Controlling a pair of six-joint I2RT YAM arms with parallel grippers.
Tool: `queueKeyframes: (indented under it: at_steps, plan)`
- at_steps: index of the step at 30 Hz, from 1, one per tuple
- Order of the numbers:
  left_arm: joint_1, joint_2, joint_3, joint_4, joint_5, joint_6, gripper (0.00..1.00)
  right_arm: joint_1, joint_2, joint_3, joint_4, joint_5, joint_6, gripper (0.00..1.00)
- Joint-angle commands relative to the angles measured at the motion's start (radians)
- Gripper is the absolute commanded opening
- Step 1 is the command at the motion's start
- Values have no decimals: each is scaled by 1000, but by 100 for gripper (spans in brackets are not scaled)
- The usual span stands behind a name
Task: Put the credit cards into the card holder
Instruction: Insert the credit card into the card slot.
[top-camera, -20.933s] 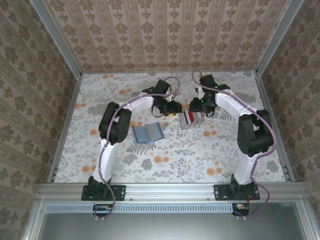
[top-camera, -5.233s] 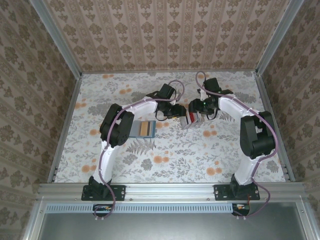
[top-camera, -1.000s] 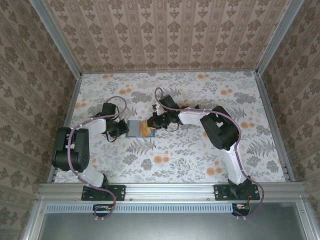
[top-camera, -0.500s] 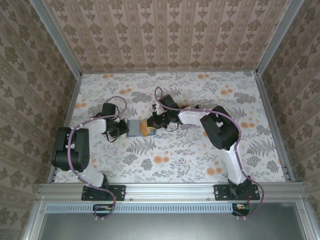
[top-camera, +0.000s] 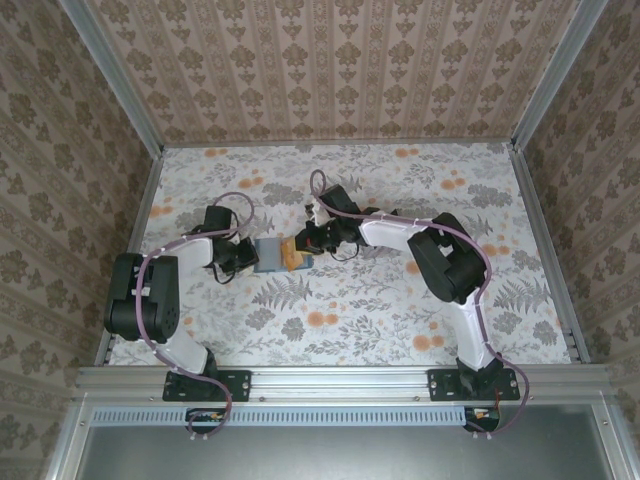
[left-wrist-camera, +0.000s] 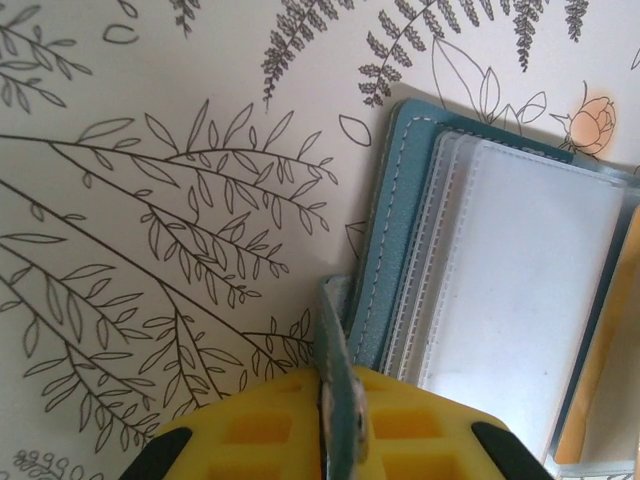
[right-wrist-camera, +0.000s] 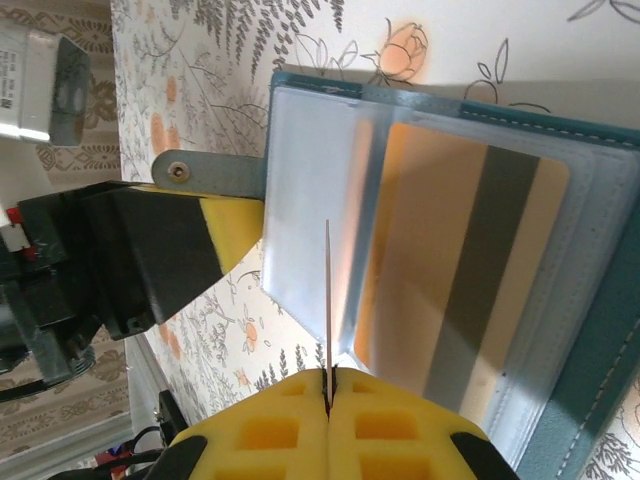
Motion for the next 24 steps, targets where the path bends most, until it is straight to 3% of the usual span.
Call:
queueKeyframes:
  at_steps: [1, 24]
  plan:
    - [-10, 46, -27, 16, 24, 0, 12, -4, -5, 25, -25, 4, -13, 5]
    - [-22, 46, -33, 19, 20, -6, 11, -7, 125, 86, 52, 27, 56, 5]
